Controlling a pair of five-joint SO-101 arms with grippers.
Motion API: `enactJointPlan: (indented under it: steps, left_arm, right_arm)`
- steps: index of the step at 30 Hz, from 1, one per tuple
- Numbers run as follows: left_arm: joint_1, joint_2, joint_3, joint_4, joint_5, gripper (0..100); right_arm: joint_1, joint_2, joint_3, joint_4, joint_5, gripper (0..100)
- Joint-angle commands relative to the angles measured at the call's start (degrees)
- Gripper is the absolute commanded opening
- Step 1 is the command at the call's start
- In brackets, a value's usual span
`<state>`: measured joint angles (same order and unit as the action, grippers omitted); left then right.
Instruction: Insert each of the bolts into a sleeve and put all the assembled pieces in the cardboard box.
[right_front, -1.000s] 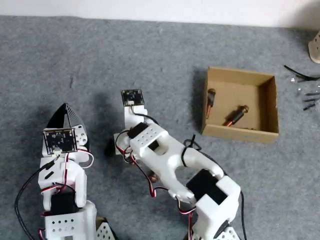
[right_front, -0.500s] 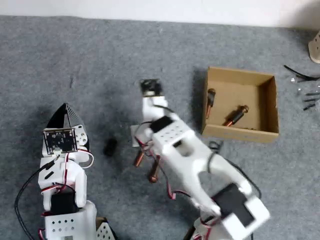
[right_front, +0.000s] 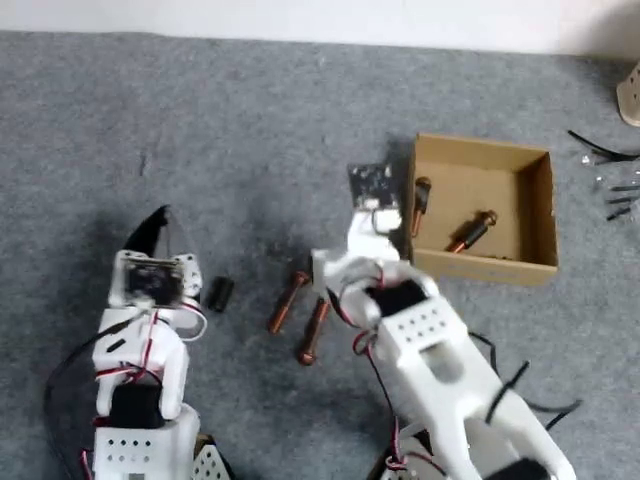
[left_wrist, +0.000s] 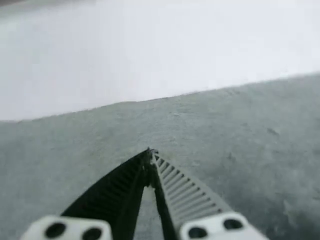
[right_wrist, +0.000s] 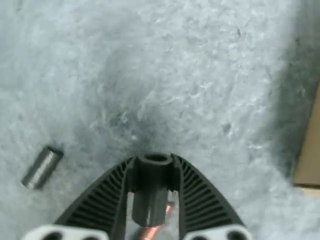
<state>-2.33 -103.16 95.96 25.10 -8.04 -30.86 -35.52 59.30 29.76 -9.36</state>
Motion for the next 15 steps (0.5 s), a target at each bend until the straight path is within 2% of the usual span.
enactJointPlan:
  steps: [1, 4, 9, 15]
  left_arm:
    - [4.4, -0.2, 1.3, 1.0, -1.9, 1]
    - [5.9, -0.2, 1.3, 1.7, -1.9, 1]
    - [11.4, -0.1, -1.0, 9.7, -2.1, 1]
    - [17.6, -0.1, -0.6, 11.3, -6.3, 1]
  right_arm:
    - [0.9, -7.0, 3.5, -2.9, 7.3, 0.4]
    - [2.5, -11.7, 5.9, -2.9, 6.7, 0.4]
    - [7.1, -20.6, 10.0, -2.9, 5.6, 0.4]
    - [7.9, -28.0, 15.3, -2.9, 6.1, 0.4]
